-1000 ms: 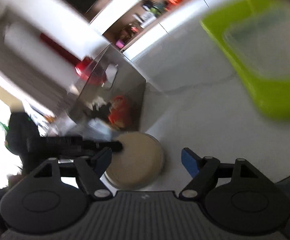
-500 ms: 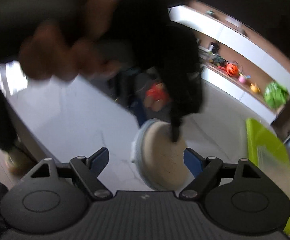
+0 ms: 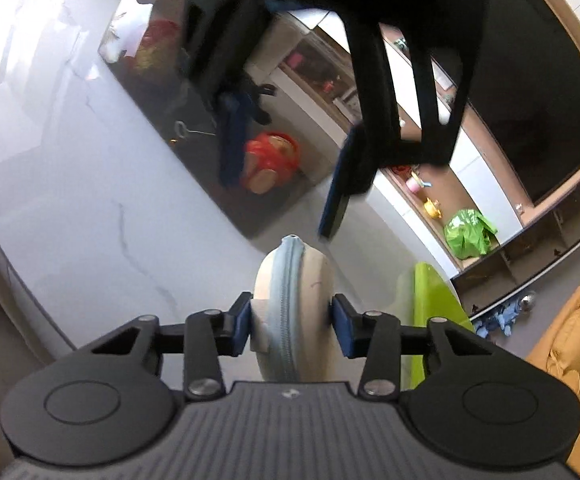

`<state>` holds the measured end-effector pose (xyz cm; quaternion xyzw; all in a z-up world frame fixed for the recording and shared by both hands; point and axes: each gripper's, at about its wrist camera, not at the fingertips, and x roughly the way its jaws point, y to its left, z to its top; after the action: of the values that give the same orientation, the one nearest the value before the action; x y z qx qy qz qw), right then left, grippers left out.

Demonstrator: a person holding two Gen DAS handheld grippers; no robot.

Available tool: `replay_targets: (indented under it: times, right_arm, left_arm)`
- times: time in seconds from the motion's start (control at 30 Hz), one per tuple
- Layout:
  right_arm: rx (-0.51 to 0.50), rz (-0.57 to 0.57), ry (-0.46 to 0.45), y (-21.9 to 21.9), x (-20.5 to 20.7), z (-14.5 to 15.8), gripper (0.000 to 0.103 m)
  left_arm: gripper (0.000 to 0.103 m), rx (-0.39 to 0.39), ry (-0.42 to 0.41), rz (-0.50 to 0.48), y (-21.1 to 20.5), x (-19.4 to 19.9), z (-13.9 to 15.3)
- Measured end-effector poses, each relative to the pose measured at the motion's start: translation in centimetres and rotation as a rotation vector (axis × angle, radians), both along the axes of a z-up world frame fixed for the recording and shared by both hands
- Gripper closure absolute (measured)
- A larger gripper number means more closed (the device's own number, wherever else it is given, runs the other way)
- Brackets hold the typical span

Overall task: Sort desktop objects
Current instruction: 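Close the right tool on the beige pouch while the left tool releases it, then lower the beige pouch into the clear bin and open the right tool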

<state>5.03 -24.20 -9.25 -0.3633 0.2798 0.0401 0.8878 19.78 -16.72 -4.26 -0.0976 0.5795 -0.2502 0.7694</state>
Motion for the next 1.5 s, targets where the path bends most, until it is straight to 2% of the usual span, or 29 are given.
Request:
replay_targets:
  times: [0.13, 0.2, 0.27, 0.3, 0.4, 0.47, 0.57, 0.63, 0.7, 0.77, 0.83, 0.93, 1.0, 1.13, 1.4, 1.5]
  right_arm:
    - [0.193, -0.116, 0.050, -3.5, 1.4, 4.2, 0.061]
    - [0.347, -0.193, 0.096, -5.6, 2.7, 7.1, 0.061]
    - [0.499, -0.238, 0.111, -7.8, 3.7, 10.6, 0.061]
    - [0.575, -0.257, 0.113, -8.9, 4.1, 12.4, 0.061]
    - [0.750, -0.245, 0.074, -10.7, 5.4, 18.5, 0.061]
    - [0.872, -0.199, 0.088, -10.7, 6.5, 22.0, 0.061]
    - [1.071, -0.137, 0.239, -8.6, 10.5, 24.8, 0.061]
    - [1.146, -0.138, 0.376, -6.0, 14.7, 24.1, 0.061]
    - [1.150, -0.185, 0.485, -3.9, 19.7, 22.0, 0.061]
    - [1.127, -0.252, 0.560, -0.7, 23.6, 19.4, 0.061]
    - [1.128, -0.292, 0.626, 1.6, 27.4, 16.9, 0.061]
    - [1.105, -0.274, 0.703, 4.7, 32.5, 14.4, 0.061]
    - [1.044, -0.249, 0.723, 6.8, 34.9, 13.2, 0.061]
    - [0.880, -0.197, 0.707, 10.5, 34.6, 12.6, 0.060]
    - [0.826, -0.180, 0.720, 11.9, 34.5, 11.6, 0.060]
    - [0.803, -0.181, 0.711, 11.8, 34.8, 11.7, 0.056]
  left_arm:
    - [0.021, -0.044, -0.135, -0.017, 2.7, -1.8, 3.5]
    - [0.017, -0.091, -0.193, -0.003, 4.5, -2.5, 5.5]
    - [0.009, -0.146, -0.271, 0.032, 7.4, -2.7, 7.9]
    - [0.009, -0.171, -0.313, 0.063, 9.1, -2.6, 9.1]
    - [0.007, -0.211, -0.395, 0.161, 14.1, -1.6, 11.5]
    - [0.006, -0.211, -0.438, 0.237, 17.5, -0.6, 12.1]
    - [0.005, -0.151, -0.451, 0.310, 21.3, 1.4, 11.4]
    - [0.005, -0.092, -0.468, 0.268, 22.1, 2.2, 10.8]
    - [0.005, -0.063, -0.490, 0.224, 22.6, 2.5, 10.1]
    - [0.005, -0.047, -0.467, 0.194, 22.7, 2.9, 9.7]
    - [0.005, -0.048, -0.483, 0.178, 22.6, 2.5, 9.9]
    - [0.005, -0.024, -0.484, 0.146, 22.2, 2.4, 9.4]
    - [0.005, -0.002, -0.480, 0.144, 22.0, 2.6, 9.0]
    - [0.005, -0.004, -0.470, 0.170, 22.6, 2.8, 8.7]
    - [0.004, 0.018, -0.462, 0.167, 22.7, 2.9, 8.1]
    - [0.004, 0.014, -0.451, 0.156, 22.5, 3.0, 7.9]
